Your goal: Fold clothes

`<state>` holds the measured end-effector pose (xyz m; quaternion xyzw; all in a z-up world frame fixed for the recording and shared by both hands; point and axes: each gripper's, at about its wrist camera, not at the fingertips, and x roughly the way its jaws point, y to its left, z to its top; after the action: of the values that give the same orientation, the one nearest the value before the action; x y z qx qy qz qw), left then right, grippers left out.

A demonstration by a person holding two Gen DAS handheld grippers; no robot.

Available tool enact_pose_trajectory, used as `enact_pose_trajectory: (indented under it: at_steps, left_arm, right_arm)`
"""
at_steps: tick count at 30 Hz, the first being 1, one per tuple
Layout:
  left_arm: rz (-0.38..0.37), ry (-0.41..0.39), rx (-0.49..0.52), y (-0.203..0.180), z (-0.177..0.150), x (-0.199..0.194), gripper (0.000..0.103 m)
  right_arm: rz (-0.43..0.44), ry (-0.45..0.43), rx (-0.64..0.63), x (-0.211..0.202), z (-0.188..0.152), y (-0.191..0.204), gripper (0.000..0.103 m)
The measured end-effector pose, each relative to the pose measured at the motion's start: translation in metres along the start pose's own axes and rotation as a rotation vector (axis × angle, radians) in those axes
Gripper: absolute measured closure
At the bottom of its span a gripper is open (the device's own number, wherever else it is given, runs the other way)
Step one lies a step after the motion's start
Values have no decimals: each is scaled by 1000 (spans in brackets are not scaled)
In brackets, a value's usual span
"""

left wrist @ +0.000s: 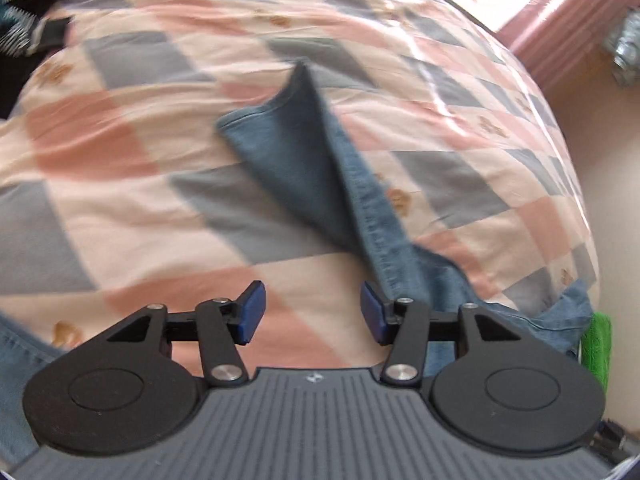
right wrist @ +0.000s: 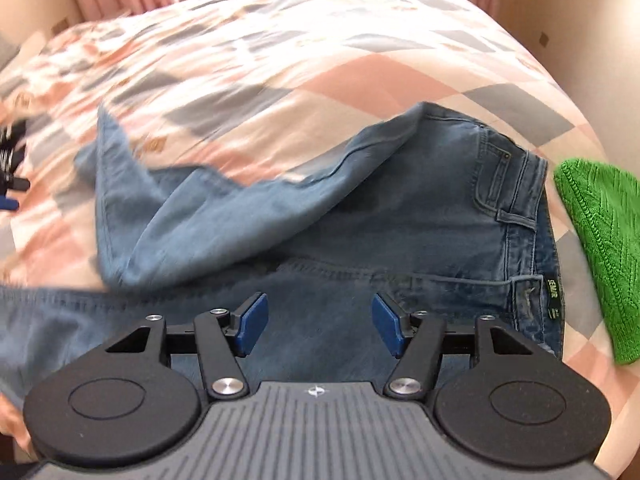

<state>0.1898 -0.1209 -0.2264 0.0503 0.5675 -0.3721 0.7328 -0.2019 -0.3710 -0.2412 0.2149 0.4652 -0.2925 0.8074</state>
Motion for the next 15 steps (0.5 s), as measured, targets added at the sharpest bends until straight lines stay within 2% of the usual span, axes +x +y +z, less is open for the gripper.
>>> enact_pose_trajectory:
  at_steps: [1,2,6,10,14,15]
  left_arm:
    - [-1,4,10,-5,3,4,43]
    - [1,10,12,-10,8,11,41]
    - [22,19,-49,-17,43,46,38]
    - [73,26,-132,-17,88,96,34]
    - [127,69,-161,-16,119,150,37]
    - [108,79,-171,-16,122,159,47]
  right_arm:
    - [1,0,-6,1,5,-4,42]
    - [2,0,-19,3,10,-6,42]
    - [20,-18,-77,11,38,-14,41]
    - [25,-49,-94,20,65,-16,37]
    - [36,-56,-76,26,81,-16,35]
    - [38,-57,-70,27,83,-16,34]
